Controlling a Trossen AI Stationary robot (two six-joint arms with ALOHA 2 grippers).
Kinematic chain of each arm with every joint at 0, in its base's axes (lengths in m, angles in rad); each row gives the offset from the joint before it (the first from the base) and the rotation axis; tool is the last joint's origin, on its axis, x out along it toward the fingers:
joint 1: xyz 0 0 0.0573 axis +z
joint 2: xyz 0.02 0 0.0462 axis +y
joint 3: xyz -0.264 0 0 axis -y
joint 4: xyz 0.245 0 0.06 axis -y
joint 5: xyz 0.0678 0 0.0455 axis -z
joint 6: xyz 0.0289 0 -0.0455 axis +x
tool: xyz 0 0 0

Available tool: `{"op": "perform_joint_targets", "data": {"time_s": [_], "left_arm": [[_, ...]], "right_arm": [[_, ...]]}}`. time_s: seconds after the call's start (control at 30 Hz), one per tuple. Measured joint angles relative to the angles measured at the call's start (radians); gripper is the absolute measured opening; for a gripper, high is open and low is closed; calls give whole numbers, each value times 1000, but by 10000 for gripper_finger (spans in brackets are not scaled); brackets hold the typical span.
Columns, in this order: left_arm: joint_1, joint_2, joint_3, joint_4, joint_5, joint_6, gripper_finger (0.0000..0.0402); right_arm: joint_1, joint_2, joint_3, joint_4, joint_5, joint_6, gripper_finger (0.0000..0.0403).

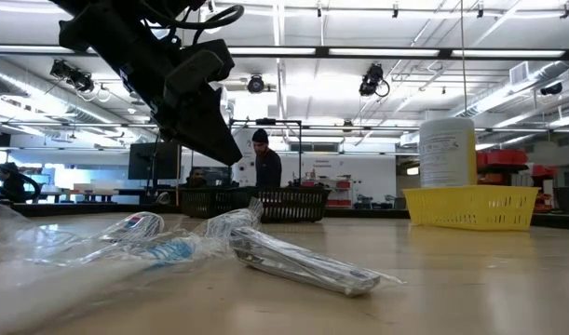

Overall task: Pick & Place Travel size toiletries
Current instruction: Put the orange toothbrush into the bottom yellow bin

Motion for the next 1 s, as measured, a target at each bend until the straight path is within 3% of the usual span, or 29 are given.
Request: {"op": "perform_joint_targets", "data": {"time_s": [0.07, 0.27, 0.53, 0.67, 0.83, 1.0], "left_arm": [[0, 0, 0, 0, 0, 23, 135], [0, 0, 0, 0, 5, 31, 135], [0, 0, 0, 0, 5, 25, 135], [0, 0, 0, 0, 5, 24, 135], [0, 0, 0, 0, 5, 24, 135], [0, 0, 0, 0, 5, 22, 135]], "right_arm": [[-1, -14, 0, 9, -81, -62, 35], [-25, -86, 10, -1, -113, -124, 35], [-3, -182, 52, -38, -271, -141, 35], [7, -181, -13, -52, -291, -148, 35], [-5, -178, -125, 39, -403, -193, 35], [-39, -178, -205, 20, -410, -204, 39]]}}
